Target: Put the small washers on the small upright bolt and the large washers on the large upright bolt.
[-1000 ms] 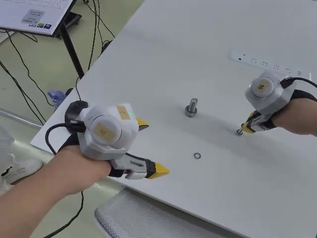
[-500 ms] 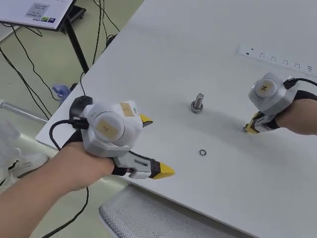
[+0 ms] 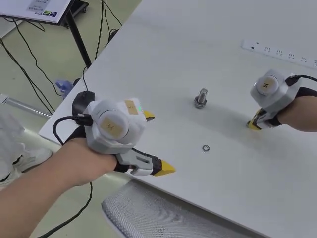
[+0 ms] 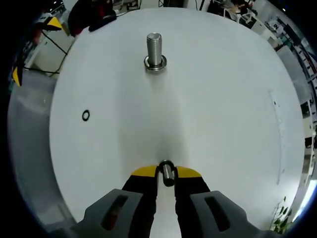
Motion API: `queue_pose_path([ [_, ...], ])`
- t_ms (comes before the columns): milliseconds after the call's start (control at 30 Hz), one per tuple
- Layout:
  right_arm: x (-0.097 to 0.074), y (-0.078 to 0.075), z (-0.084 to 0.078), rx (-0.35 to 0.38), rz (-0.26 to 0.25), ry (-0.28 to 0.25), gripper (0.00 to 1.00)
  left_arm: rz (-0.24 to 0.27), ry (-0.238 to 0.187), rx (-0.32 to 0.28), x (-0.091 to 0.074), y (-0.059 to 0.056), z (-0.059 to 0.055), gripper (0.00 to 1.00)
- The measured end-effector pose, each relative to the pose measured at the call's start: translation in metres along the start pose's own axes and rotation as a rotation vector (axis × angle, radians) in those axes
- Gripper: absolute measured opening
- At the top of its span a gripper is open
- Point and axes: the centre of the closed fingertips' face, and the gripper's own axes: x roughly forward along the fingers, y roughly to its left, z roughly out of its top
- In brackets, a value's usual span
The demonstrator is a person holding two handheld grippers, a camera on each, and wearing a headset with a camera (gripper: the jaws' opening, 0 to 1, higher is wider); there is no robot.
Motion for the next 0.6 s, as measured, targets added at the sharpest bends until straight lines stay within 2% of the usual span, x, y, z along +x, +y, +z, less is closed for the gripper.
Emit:
queue_pose_path([
  [133,0.0004,-0.0001,-0.0001,-0.003,0.001,0.004,0.13,0.001,0.013,0.012,0.0012,-0.0002,-0.0023,0.77],
  [500,0.0012,0.0,0.0005,-0.006,-0.001,0.003,0.14,-0.003,0.009,0.003,0.001,-0.001,-0.0018,0.75],
  [600,0.0044,-0.0039,0.0008,0.0,0.0,0.0,0.15,-0.001,0.012,0.004,0.0002,-0.0004,-0.0027,0.75],
])
